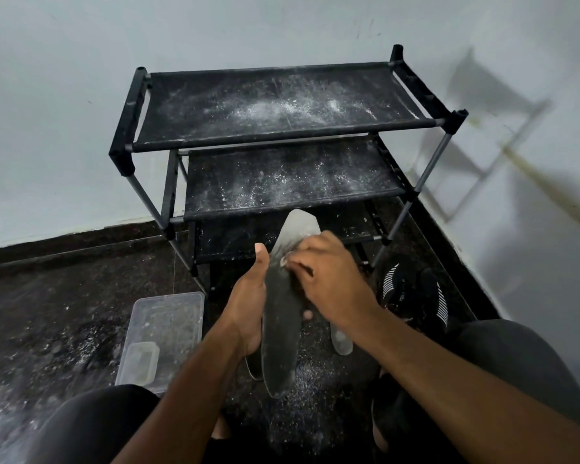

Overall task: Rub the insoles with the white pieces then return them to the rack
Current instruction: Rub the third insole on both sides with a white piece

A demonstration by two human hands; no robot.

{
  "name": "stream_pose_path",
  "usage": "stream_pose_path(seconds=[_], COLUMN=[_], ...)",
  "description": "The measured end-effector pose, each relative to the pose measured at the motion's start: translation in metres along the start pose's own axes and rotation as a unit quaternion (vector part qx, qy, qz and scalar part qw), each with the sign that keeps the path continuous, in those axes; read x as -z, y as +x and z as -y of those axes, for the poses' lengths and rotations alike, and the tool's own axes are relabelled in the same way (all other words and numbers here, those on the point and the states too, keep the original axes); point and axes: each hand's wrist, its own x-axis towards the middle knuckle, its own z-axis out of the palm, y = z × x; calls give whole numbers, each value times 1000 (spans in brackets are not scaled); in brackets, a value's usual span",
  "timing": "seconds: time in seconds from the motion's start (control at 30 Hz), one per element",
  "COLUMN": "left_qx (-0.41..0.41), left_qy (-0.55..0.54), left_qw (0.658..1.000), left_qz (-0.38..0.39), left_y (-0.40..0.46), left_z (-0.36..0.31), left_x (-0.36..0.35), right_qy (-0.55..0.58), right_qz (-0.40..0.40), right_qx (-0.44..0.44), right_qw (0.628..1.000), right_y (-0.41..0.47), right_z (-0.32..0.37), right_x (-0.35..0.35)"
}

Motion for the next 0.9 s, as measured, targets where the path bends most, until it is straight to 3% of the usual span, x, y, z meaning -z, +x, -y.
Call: stream_pose_path(seconds=[0.1,0.23,0.43,0.57,0.77,0.9], left_qx=[-14,-23,-32,-36,-71,-89], left_qy=[-7,5,-6,0,41,56], left_qw=[1000,1000,998,998,991,990], left_qz=[-4,-10,-52,-50,-101,-90], left_y=[0,-1,0,0,1,-2], left_z=[1,1,-2,-4,-6,-9], left_x=[0,-2,6,2,5,4], right_qy=[18,30,41,40,16,6], right_qz=[16,-62,9,-86,49,-38], right_qx=[15,-64,17,-55,37,-56], right_qw=[1000,996,999,994,998,998], right_y=[0,10,-1,10,-7,10], right_z=[1,-15,-2,-19,3,-19], right_x=[1,12,0,14,-6,12])
